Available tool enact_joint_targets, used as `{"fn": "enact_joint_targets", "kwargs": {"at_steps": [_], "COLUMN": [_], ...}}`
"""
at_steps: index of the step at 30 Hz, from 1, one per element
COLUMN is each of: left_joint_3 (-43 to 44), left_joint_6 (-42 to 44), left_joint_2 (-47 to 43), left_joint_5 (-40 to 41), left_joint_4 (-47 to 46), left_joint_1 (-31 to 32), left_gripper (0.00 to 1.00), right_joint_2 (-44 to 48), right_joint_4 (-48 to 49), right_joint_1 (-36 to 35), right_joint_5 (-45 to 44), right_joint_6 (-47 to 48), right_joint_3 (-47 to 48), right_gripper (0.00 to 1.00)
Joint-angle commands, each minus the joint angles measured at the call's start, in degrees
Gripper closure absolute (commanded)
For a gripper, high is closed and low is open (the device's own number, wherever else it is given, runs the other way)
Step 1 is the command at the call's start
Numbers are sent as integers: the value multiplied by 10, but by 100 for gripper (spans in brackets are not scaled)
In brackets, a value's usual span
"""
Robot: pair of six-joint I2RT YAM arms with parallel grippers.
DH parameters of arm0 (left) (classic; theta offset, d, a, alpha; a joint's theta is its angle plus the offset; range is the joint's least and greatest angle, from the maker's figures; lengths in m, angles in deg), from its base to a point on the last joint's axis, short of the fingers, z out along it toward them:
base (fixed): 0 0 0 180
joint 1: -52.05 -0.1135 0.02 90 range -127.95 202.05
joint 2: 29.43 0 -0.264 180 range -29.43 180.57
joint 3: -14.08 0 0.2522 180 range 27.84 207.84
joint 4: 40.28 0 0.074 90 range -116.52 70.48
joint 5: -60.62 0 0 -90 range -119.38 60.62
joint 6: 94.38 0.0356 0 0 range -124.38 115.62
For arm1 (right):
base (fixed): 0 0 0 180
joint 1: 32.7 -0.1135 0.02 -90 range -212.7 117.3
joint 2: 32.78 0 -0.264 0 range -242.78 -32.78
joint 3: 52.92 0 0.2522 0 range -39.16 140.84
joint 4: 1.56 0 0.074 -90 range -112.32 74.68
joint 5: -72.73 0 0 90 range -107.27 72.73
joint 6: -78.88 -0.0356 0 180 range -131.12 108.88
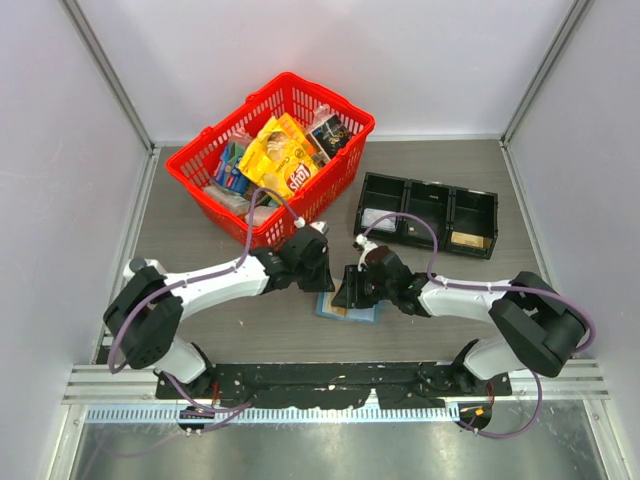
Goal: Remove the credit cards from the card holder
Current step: Remove the credit card from the card holder.
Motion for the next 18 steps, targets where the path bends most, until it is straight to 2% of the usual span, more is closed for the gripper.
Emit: {"fn": "enact_joint_targets", "kwargs": {"at_steps": [1,10,18], "left_joint_3": [17,-1,-33], "left_joint_6": [17,33,32], "left_joint_2": [27,73,49], "left_joint_5": [-5,7,22], "left_joint_4": [-5,3,8], "left_joint_1": [-3,-5,-8], "left_gripper": [100,100,100], "right_joint_2": [31,70,71], "right_joint_4": [35,91,137], "right_joint_1": [-4,9,37], "right_joint_5": [-9,-23,-16], "right_joint_6": [1,-32,-65], "right_joint_3": [-11,-59,-98], "right_gripper": [61,61,61]}}
